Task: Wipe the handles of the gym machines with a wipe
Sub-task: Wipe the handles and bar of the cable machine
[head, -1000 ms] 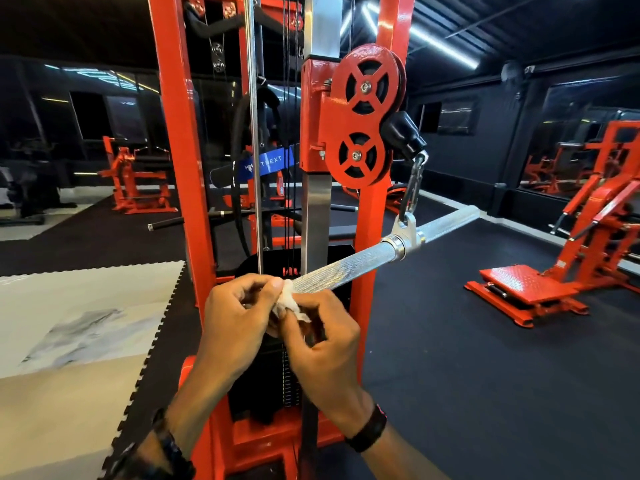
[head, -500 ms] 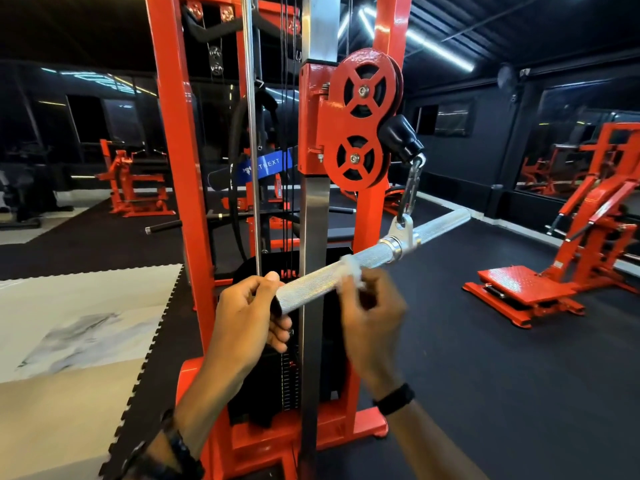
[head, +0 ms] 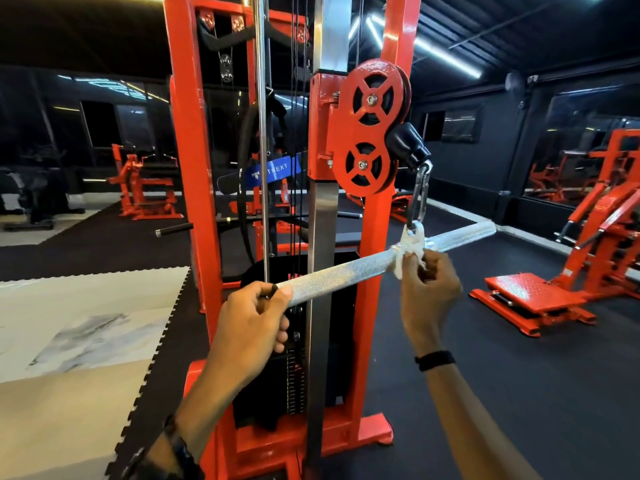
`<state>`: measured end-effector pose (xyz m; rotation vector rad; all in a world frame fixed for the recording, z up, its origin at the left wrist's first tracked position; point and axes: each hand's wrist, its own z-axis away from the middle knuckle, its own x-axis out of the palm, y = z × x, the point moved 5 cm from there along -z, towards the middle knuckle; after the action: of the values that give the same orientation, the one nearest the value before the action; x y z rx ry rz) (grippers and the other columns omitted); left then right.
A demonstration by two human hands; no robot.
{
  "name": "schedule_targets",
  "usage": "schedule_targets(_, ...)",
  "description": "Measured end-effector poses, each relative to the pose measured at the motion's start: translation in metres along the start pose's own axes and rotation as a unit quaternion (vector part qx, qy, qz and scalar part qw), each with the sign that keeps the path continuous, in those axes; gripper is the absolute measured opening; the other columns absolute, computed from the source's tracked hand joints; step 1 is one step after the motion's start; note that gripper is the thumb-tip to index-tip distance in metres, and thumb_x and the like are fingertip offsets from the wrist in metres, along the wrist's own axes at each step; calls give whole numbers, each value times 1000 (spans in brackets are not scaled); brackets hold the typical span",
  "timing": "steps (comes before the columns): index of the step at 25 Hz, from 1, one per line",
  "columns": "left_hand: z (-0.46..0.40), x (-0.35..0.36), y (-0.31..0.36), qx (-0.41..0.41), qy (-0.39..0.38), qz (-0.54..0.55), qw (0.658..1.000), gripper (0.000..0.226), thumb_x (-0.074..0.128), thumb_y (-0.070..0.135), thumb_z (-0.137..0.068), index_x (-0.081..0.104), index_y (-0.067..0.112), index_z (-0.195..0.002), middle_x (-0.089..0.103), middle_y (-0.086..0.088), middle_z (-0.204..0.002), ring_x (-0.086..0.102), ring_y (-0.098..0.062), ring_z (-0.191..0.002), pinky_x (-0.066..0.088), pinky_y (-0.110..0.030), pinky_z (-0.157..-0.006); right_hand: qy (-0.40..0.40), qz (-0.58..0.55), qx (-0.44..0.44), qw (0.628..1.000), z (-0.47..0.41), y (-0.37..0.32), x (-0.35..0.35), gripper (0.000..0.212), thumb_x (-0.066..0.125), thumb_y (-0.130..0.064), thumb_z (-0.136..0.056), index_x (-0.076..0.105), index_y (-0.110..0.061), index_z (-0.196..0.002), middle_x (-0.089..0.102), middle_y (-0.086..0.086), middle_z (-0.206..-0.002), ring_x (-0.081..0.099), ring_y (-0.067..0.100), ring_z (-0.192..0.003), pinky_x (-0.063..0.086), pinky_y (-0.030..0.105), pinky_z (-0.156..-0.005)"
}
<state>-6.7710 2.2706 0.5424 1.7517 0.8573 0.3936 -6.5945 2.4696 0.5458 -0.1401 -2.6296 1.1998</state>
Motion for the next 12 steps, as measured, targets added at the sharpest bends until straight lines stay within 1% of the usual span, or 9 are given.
schedule_targets(2,3,6,2,8,-4,-47,999,27,52,31,-101,63,10,-88,60,-5,-61,58,-14,-51,50,-31,-49,-7,-2,-5,1000,11,-5,4,11,68,-8,-89,62,-13,-82,59,-6,-70,55,-1,-61,37,10,-56)
schedule_targets(3,3,7,3,11,-4,-66,998,34,49,36,-102,61,10,-83,58,-4,-61,57,-13,-50,49,-32,-50,-27,-12,-20,999,27,-14,9,13,68,-7,-89,61,-14,-81,58,-5,-69,53,3,-60,38,13,-56)
schedule_targets(5,1,6,2,3,6,-76,997,46,43,42,-103,60,9,-74,57,-3,-57,54,-13,-50,45,-38,-53,-91,-50,-60,993,70,-37,20,13,68,-7,-89,62,-14,-80,58,-1,-69,51,9,-61,39,19,-57)
schedule_targets(7,-5,2,2,-19,19,-64,998,59,40,44,-104,65,11,-63,61,-2,-53,54,-15,-49,42,-36,-57,-171,-90,-129,973,113,-67,30,7,68,-7,-88,65,-11,-83,60,-1,-75,55,11,-66,45,24,-61)
schedule_targets(8,-6,1,2,-29,22,-64,997,64,38,44,-104,68,12,-58,64,-2,-53,55,-13,-49,42,-33,-57,-203,-100,-167,960,129,-78,32,2,68,-7,-87,67,-9,-87,63,-1,-79,58,12,-71,49,27,-63)
schedule_targets(9,-6,1,2,-38,22,-60,997,66,38,43,-105,70,14,-55,65,-1,-52,55,-10,-47,41,-31,-56,-224,-101,-195,949,135,-85,33,4,69,-8,-87,68,-8,-91,64,-1,-83,60,13,-74,51,30,-65)
schedule_targets(10,-4,1,2,-47,20,-53,997,67,38,43,-104,69,13,-54,63,-1,-50,54,-8,-46,40,-29,-54,-231,-94,-205,946,129,-85,32,5,70,-10,-86,69,-9,-91,65,-2,-84,61,12,-75,51,29,-65)
schedule_targets(11,-2,1,3,-52,21,-44,997,64,39,44,-104,68,11,-57,61,-1,-49,54,-9,-46,41,-29,-53,-217,-78,-195,953,116,-77,29,5,71,-11,-86,68,-11,-90,65,-4,-82,60,9,-73,49,25,-64)
schedule_targets(12,-1,0,3,-47,23,-34,998,58,43,43,-102,69,9,-64,62,-2,-51,57,-12,-49,44,-30,-52,-182,-61,-169,967,98,-65,23,5,71,-13,-86,67,-15,-87,64,-7,-79,58,5,-70,46,20,-63)
